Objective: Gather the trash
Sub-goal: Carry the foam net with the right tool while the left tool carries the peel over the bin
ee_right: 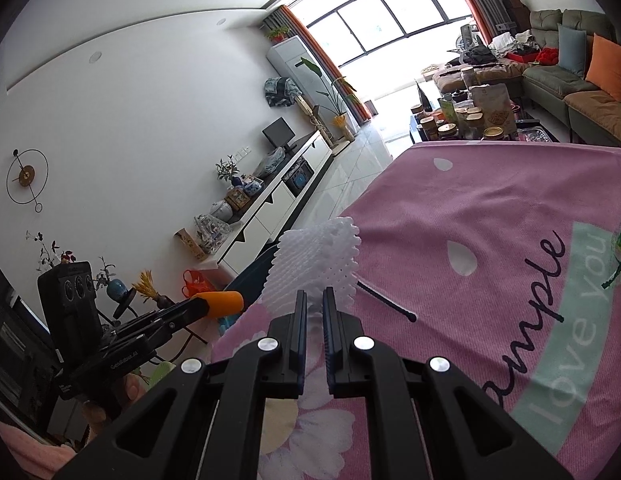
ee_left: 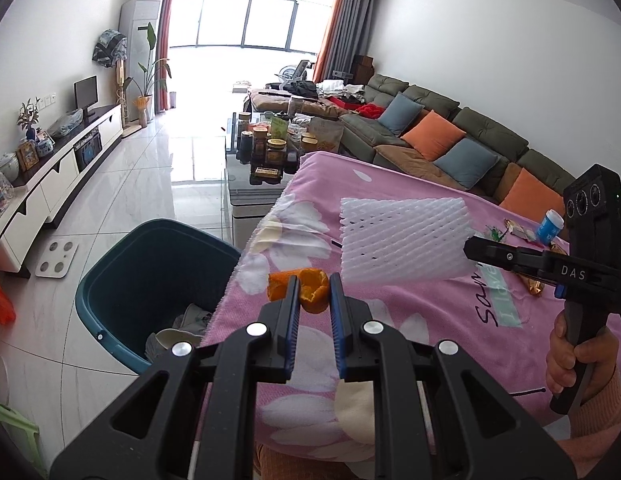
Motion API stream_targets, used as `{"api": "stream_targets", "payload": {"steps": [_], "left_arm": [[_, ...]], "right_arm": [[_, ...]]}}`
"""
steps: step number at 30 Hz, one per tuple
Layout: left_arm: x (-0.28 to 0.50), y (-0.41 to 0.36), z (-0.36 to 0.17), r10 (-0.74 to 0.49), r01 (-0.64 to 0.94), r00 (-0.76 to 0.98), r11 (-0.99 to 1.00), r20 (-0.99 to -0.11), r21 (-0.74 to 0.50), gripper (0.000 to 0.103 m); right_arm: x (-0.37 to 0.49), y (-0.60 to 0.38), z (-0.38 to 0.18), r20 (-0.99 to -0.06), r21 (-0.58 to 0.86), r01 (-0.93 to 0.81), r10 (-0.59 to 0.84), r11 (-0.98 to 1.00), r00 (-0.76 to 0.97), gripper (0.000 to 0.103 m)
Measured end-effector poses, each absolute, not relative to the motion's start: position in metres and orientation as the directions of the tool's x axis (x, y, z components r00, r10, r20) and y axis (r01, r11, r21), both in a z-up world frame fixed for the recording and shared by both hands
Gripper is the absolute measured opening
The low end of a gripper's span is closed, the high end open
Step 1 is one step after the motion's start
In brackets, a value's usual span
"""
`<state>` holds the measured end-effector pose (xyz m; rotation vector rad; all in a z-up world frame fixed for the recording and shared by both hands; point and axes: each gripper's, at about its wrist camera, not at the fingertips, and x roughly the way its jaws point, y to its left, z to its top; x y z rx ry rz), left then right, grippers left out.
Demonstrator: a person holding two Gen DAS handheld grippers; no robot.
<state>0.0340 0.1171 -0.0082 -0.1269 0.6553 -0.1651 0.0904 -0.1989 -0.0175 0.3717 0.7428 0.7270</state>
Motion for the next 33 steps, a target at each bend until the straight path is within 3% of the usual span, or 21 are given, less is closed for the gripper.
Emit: {"api": "stream_targets", "payload": {"steps": [33], "left_arm": [[0.052,0.174,-0.015,-0.053,-0.057,0.792,0.986,-0.608,-0.16,0.015]], "right_arm": [[0.126,-0.096,-0.006,-0.527,0.49,-0.586,0.755,0.645,0.391,0.007]]}}
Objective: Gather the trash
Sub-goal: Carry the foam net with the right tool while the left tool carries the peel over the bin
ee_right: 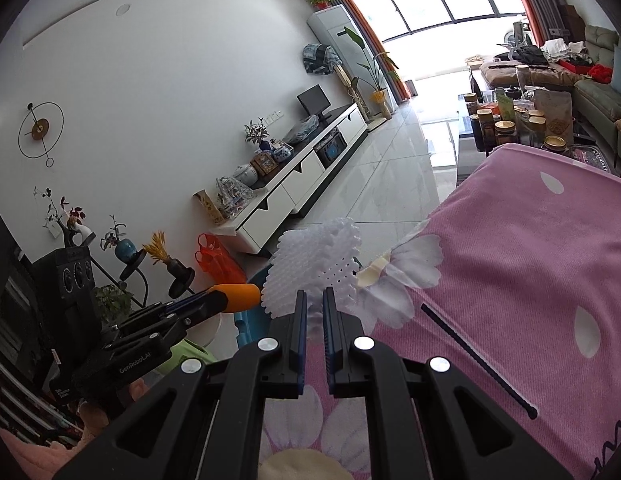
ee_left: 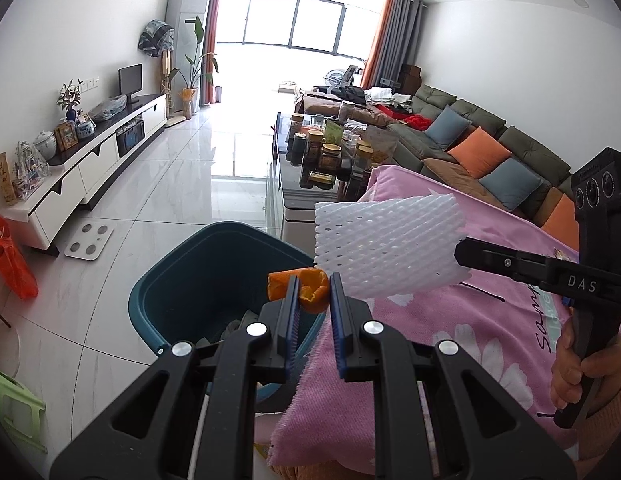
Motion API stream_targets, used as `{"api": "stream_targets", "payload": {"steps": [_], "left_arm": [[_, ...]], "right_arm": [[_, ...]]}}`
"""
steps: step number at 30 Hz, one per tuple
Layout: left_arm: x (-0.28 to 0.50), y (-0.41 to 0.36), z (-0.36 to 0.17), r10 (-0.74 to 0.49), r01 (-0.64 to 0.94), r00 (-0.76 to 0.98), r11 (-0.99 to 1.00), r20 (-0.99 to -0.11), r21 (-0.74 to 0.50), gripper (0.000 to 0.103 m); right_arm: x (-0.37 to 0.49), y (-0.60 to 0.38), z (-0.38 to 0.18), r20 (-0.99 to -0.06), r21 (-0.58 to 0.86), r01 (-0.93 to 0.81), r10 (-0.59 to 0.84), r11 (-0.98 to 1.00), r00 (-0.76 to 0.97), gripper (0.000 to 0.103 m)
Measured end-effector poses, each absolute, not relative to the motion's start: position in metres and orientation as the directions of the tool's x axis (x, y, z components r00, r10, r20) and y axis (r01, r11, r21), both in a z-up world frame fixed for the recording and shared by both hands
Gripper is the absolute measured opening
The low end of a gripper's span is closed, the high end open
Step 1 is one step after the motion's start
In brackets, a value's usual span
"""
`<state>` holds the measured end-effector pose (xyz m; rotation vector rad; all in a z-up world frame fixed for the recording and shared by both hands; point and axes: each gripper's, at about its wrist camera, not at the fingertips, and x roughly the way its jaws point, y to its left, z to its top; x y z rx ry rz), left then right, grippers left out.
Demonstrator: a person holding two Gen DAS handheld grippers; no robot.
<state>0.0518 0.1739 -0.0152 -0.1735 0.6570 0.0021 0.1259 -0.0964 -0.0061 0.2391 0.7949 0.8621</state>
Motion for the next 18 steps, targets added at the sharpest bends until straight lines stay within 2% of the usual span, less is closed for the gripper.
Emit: {"api": "stream_targets", "payload": {"steps": [18], "left_arm": [[0.065,0.175,-0.023,-0.005,-0.105,0.781,0.985,-0.625,-0.14,0.015]], "right_arm": [[0.141,-0.061,-0.014,-0.578,0.452,-0.596,0.727,0.664,0.372,0.007]]}}
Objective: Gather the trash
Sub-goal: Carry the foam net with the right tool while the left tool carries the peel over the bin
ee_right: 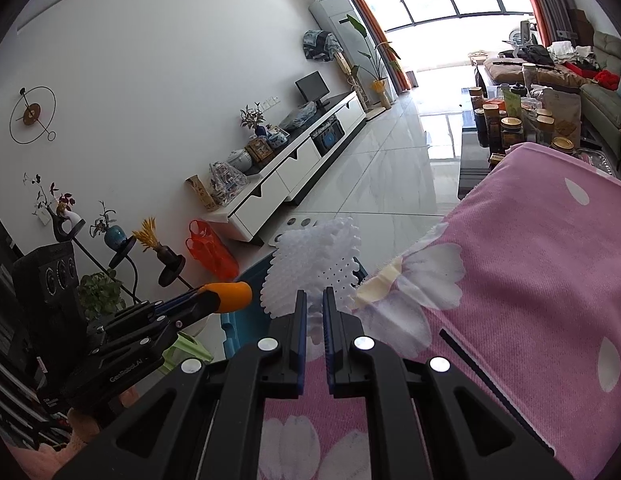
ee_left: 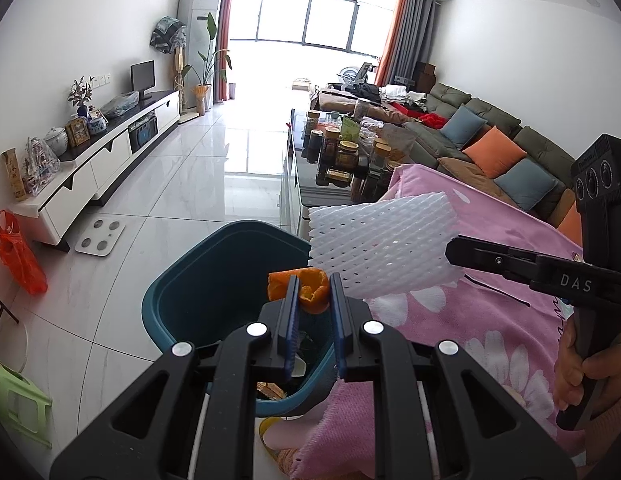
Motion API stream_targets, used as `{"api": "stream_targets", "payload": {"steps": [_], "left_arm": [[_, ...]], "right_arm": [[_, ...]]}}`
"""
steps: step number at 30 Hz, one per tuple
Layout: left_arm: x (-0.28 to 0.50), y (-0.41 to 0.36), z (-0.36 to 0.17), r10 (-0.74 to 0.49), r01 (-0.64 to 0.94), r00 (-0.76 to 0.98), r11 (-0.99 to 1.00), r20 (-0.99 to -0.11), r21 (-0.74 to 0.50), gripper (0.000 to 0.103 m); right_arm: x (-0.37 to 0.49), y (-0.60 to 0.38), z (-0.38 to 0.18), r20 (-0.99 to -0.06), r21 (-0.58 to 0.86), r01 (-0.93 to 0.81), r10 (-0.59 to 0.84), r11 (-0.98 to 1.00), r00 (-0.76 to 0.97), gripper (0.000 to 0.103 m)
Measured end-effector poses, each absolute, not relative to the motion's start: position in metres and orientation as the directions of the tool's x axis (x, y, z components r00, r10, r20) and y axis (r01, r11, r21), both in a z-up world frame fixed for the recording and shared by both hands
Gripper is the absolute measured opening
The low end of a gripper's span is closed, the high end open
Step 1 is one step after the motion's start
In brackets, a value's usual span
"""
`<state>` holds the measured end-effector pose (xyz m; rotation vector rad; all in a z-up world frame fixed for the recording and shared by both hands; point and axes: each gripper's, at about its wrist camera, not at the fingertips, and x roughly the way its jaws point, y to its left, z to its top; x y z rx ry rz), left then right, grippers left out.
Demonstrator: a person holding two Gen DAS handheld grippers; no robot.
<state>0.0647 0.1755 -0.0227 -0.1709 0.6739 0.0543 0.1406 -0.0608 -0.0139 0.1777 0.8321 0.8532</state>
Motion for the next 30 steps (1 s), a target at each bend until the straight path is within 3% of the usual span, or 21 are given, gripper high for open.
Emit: {"api": "stream_targets", "payload": {"steps": [30], "left_arm": [[0.109,0.194,-0.06,0.026,-0.174,0.735,0.973,-0.678,-0.15,0.015]], "right_arm": [[0.157,0.007,-0.034,-0.67,0.386,-0.627,0.673,0.676,0.313,0.007]]}}
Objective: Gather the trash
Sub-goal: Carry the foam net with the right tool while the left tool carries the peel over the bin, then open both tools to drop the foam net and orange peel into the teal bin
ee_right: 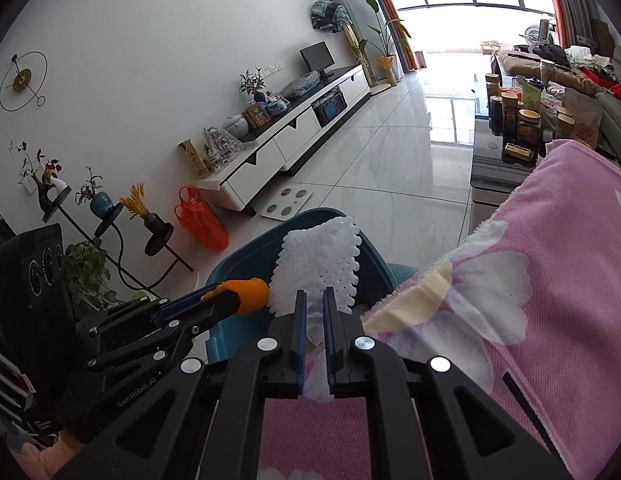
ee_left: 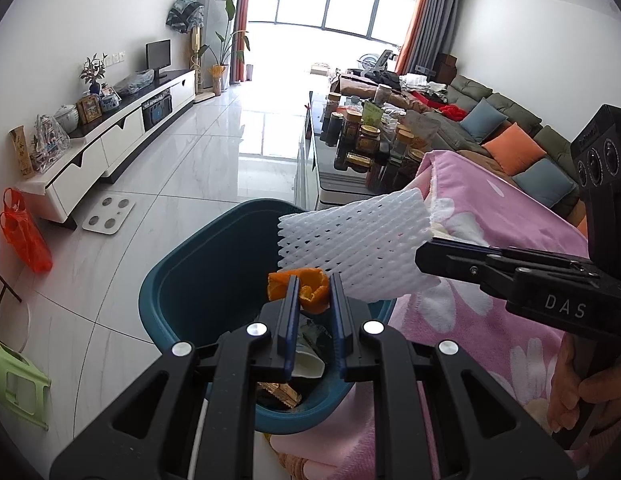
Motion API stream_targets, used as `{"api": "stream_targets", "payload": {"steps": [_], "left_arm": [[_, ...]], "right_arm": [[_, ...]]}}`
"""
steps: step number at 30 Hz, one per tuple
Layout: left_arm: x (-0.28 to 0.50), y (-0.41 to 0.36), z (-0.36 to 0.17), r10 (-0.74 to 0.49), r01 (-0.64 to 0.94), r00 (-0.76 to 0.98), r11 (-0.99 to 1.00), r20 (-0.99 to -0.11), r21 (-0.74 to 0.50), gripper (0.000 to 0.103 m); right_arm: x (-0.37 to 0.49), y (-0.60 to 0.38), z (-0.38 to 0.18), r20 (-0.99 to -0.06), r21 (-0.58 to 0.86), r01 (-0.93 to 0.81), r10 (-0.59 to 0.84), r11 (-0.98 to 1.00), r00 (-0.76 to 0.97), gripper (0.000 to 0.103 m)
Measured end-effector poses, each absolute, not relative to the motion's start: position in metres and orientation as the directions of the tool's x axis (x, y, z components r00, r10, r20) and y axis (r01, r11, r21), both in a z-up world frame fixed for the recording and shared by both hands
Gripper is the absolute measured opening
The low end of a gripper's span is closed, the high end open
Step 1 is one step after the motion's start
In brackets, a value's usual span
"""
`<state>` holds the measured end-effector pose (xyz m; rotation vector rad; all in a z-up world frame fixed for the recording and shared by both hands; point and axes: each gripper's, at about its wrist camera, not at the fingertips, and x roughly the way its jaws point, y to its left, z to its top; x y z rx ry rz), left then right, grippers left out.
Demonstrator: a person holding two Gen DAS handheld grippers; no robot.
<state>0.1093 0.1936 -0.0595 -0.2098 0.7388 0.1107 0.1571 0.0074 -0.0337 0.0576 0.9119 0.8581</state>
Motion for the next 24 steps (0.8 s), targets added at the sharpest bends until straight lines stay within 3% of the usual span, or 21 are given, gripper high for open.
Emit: {"api": "stream_targets", "payload": {"steps": [16,20,24], "left_arm": [[0.124,0.204,-0.082,0.021,-0.2,0.707,0.965,-0.707,-0.171,0.016],[0.129,0.21,-0.091,0.016,-0.218,0.695,0.958,-0.719,-0.189,0.029],[0.125,0.216,-0.095,0.013,-0.233,0.69,0.951,-0.724,-0.205,0.03]], "right_arm": [[0.163,0.044,-0.042,-0.719,0.365,-0.65,0.646,0.666,0.258,0.01],[0.168,0.048,-0.048,-0.729,0.381,-0.633,0.64,0.674,0.243,0.013],[0.17,0.042,-0.05,-0.726,0.396,-0.621,0.645,0.676,0.239,0.013]]}}
